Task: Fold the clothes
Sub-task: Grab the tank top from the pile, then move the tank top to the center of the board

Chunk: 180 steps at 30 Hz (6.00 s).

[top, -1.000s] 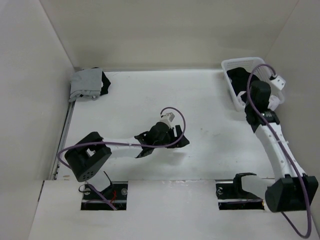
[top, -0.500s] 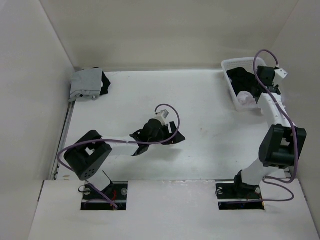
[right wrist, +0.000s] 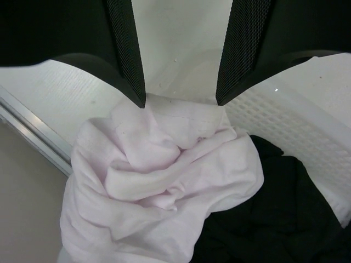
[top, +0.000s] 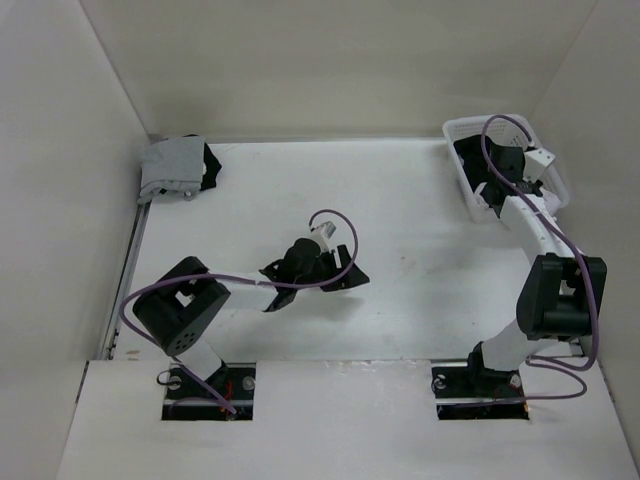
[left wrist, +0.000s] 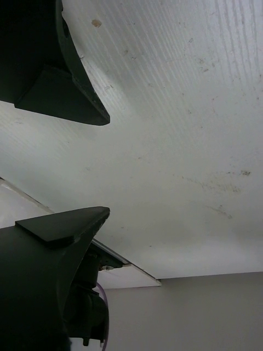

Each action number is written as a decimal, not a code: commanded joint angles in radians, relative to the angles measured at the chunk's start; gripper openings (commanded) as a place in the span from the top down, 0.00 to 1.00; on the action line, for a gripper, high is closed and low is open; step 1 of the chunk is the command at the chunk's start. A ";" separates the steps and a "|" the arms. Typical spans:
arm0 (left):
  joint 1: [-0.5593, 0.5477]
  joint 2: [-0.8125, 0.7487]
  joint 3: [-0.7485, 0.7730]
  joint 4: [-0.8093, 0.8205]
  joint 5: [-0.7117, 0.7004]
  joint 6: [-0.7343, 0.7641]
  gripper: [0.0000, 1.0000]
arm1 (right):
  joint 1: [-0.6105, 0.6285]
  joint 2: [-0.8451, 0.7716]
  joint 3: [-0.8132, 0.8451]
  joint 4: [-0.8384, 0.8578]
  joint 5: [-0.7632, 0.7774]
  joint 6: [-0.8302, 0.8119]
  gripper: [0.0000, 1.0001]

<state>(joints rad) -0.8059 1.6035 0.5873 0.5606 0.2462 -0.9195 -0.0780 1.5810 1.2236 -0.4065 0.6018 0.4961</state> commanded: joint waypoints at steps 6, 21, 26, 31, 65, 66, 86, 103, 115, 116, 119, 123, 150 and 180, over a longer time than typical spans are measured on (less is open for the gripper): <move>0.004 0.026 -0.006 0.082 0.025 -0.015 0.42 | 0.008 0.002 0.050 0.014 0.047 -0.005 0.92; 0.030 0.024 -0.014 0.085 0.028 -0.025 0.42 | -0.007 -0.029 0.027 0.047 -0.051 -0.011 0.46; 0.041 0.007 -0.020 0.087 0.028 -0.025 0.42 | -0.019 0.026 0.005 0.069 -0.027 -0.008 0.47; 0.038 0.007 -0.020 0.087 0.028 -0.028 0.43 | -0.018 0.022 0.011 0.104 -0.001 0.010 0.99; 0.417 -0.852 -0.124 -0.479 -0.242 0.028 0.42 | 0.809 -0.294 0.016 0.632 -0.442 0.113 1.00; 0.429 -0.844 -0.127 -0.487 -0.245 0.022 0.42 | 0.786 -0.241 0.046 0.633 -0.464 0.125 1.00; 0.508 -0.906 -0.056 -0.562 -0.265 0.011 0.42 | 1.072 -0.401 0.134 0.535 -0.029 -0.041 1.00; 0.339 -0.522 -0.192 -0.447 -0.433 -0.055 0.59 | 1.102 -0.685 -0.634 0.133 -0.161 0.363 0.91; 0.458 -0.036 0.080 -0.278 -0.435 0.071 0.64 | 1.116 -0.477 -0.688 0.337 -0.261 0.412 0.78; 0.465 -0.015 0.091 -0.278 -0.430 0.068 0.65 | 1.114 -0.481 -0.694 0.345 -0.264 0.414 0.78; 0.474 0.048 0.112 -0.277 -0.426 0.074 0.71 | 1.113 -0.493 -0.708 0.363 -0.264 0.418 0.77; 0.468 0.069 0.098 -0.278 -0.404 0.076 0.82 | 1.105 -0.526 -0.725 0.367 -0.261 0.415 0.77; 0.325 -0.717 -0.210 -0.628 -0.565 -0.041 1.00 | 1.286 -0.170 -0.547 0.166 -0.201 0.556 0.49; 0.279 -0.872 -0.195 -0.694 -0.565 -0.044 1.00 | 1.304 -0.273 -0.544 -0.063 0.012 0.677 1.00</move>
<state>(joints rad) -0.5186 0.8082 0.3332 -0.1101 -0.3038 -0.9661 1.2190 1.4700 0.7109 -0.3794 0.5438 1.1675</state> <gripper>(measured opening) 0.007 0.006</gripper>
